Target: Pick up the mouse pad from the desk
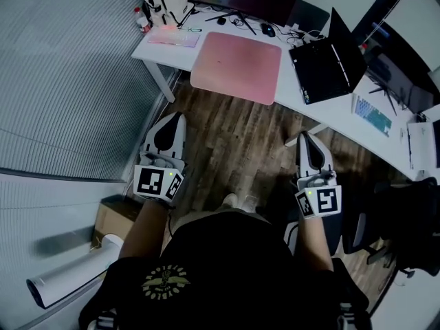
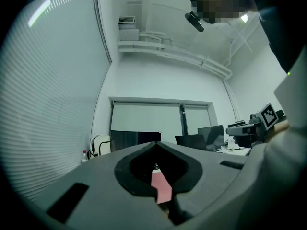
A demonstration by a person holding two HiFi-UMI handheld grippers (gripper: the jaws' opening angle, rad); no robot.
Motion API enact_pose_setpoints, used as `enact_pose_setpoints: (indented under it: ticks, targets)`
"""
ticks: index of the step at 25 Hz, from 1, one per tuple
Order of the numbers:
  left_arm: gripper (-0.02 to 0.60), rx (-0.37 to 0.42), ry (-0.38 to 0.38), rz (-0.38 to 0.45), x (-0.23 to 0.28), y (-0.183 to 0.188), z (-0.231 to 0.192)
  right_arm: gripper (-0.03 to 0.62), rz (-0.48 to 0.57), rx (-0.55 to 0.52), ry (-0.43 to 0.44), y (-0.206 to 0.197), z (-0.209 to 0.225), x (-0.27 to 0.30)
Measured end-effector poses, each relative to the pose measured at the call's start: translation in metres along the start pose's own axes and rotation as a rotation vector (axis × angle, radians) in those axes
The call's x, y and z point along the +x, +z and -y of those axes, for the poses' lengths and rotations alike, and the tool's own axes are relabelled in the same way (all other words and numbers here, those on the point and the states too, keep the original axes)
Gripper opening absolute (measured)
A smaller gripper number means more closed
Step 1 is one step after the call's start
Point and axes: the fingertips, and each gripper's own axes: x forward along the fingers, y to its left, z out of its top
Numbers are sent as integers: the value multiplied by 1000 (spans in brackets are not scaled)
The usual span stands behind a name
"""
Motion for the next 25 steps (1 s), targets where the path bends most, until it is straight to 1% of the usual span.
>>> enact_pose_setpoints:
  ticks: [4,9,11,14,16,19,22,25]
  targets:
    - [6,-1,29,4,12,2,-2,-8,7,16,1,-5,20,11]
    - [6,-23,70,-2,9,-1,-8,-8,5,41,29,-9,23,15]
    - [6,-25,45,-4,13,-3,-5,-8,2,64,44,-14,19,16]
    - [6,9,5,1,28,1,0,-8,-2,63,72,-23,14,23]
    - [6,23,-1,11,37,2,3,-8,-1,64,57,-27,19,22]
    - [6,-4,4,14,46,-8,4,-8,11,90,7,-30,34,17]
    - [6,-21,-1,-5,53,-20,1,-8,-4,100,-22,-39,43,18]
    - [6,-32,0,-29,60,-29,-7,-8,-17,108,-33,-44,47,26]
